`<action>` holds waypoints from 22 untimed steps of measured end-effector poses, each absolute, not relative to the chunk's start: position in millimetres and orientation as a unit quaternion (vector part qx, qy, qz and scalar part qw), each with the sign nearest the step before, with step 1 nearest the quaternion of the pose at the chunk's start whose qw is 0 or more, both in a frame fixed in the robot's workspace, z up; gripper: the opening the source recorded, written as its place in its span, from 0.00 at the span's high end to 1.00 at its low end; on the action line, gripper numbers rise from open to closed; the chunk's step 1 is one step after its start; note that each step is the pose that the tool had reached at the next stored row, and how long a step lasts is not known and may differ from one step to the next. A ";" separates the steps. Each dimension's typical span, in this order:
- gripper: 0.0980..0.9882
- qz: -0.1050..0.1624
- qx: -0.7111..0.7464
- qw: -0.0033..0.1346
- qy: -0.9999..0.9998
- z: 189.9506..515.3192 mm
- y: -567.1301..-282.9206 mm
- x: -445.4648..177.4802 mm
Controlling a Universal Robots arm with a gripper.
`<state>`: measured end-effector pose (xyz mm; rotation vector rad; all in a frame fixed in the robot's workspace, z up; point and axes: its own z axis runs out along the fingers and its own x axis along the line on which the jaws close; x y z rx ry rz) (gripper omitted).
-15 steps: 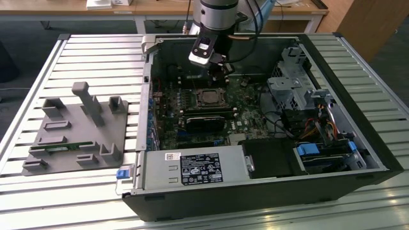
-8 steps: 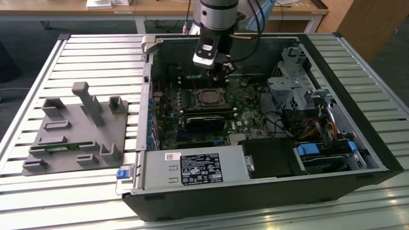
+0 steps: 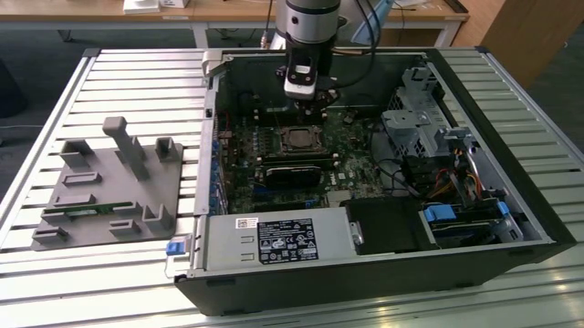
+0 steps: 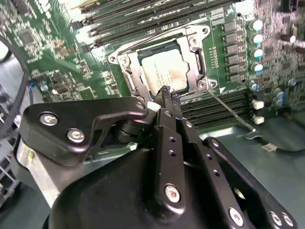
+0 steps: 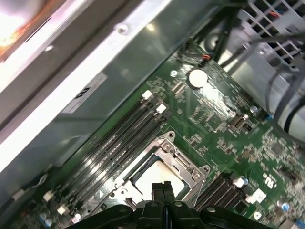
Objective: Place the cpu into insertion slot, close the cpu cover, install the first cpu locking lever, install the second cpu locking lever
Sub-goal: 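Install the first cpu locking lever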
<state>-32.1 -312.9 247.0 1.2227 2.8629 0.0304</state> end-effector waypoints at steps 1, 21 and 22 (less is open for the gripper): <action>0.97 0.010 0.384 0.014 0.923 246.9 -312.9 -32.1; 0.97 0.011 0.249 0.012 0.968 245.5 -312.9 -33.0; 0.97 0.011 0.240 0.012 0.971 245.4 -312.9 -33.0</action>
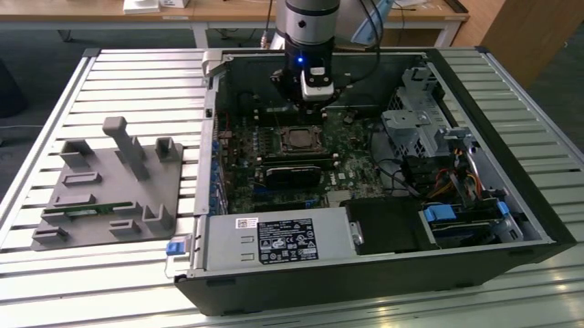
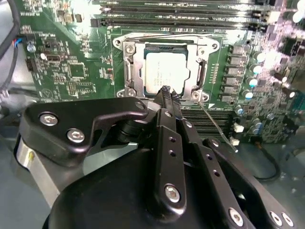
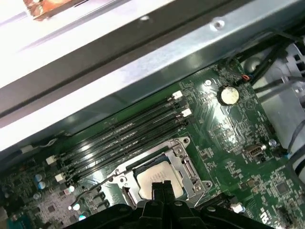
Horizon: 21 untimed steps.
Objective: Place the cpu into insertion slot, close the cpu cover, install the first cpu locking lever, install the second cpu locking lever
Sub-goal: 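Install the first cpu locking lever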
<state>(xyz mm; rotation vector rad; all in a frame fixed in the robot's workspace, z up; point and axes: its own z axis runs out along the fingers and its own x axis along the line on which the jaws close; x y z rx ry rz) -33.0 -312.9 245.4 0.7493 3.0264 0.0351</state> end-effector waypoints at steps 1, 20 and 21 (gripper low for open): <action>0.97 0.011 0.231 0.012 0.973 245.3 -312.9 -33.0; 0.97 0.013 0.061 0.010 0.998 245.1 -312.9 -33.0; 0.97 0.013 0.052 0.009 0.999 245.1 -312.9 -33.0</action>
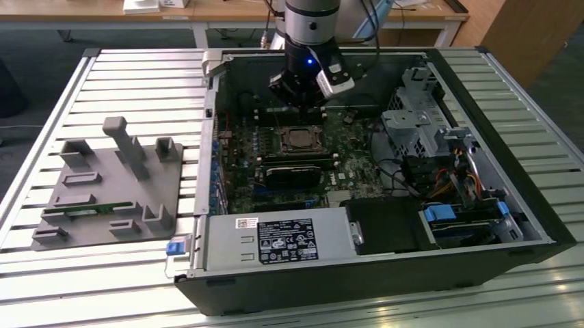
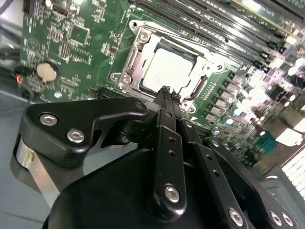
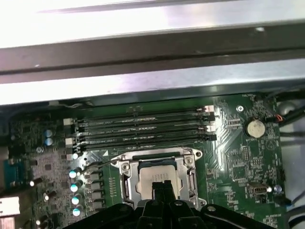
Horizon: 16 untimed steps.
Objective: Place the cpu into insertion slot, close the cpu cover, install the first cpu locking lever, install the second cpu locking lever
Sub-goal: 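Install the first cpu locking lever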
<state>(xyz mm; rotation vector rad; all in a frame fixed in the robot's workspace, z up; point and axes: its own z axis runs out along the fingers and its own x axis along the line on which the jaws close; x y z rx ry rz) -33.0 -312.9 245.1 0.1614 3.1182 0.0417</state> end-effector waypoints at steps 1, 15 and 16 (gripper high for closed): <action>0.97 0.013 0.042 0.009 0.999 245.0 -312.9 -33.0; 0.97 0.014 0.034 0.009 0.999 244.8 -313.1 -55.4; 0.97 0.014 0.034 0.009 0.999 244.8 -313.0 -56.9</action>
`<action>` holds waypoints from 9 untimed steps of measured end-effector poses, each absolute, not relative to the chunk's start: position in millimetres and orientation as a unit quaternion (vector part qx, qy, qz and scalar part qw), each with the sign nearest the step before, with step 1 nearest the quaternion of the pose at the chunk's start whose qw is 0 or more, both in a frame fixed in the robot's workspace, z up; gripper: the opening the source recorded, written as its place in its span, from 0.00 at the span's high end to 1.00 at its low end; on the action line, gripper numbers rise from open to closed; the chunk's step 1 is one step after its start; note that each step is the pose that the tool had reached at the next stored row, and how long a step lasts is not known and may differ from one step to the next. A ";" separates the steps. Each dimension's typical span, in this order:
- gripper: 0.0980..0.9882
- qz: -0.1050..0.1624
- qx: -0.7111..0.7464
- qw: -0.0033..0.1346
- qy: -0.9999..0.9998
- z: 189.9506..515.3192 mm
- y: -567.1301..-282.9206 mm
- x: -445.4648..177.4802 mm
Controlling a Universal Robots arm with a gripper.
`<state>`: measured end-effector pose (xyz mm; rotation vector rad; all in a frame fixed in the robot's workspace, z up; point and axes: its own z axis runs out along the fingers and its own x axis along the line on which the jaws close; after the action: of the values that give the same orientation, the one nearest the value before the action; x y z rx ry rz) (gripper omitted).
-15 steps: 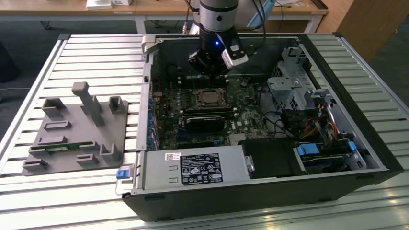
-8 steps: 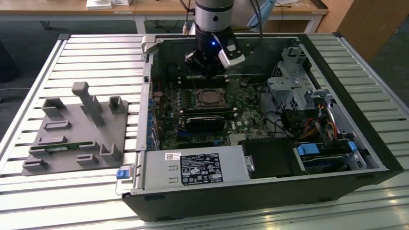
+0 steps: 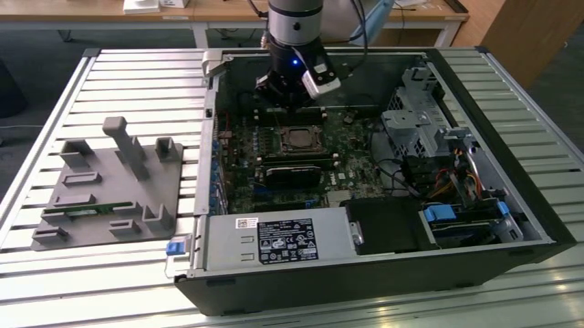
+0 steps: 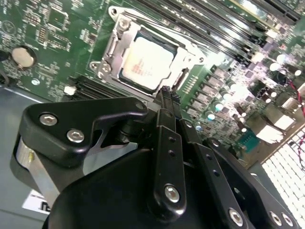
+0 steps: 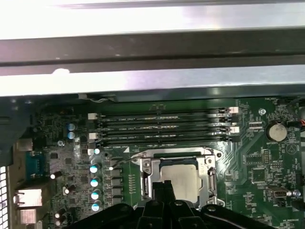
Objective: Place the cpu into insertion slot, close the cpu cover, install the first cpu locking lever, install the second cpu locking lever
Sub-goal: 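Install the first cpu locking lever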
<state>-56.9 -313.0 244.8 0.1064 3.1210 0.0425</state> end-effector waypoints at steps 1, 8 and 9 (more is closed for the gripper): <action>0.97 0.014 0.034 0.009 0.999 244.8 -313.0 -58.4; 0.97 0.014 0.034 0.009 0.999 244.8 -313.0 -72.6; 0.97 0.014 0.034 0.009 0.999 244.8 -313.0 -74.9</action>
<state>-74.9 -313.0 244.8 0.1062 3.1211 0.0425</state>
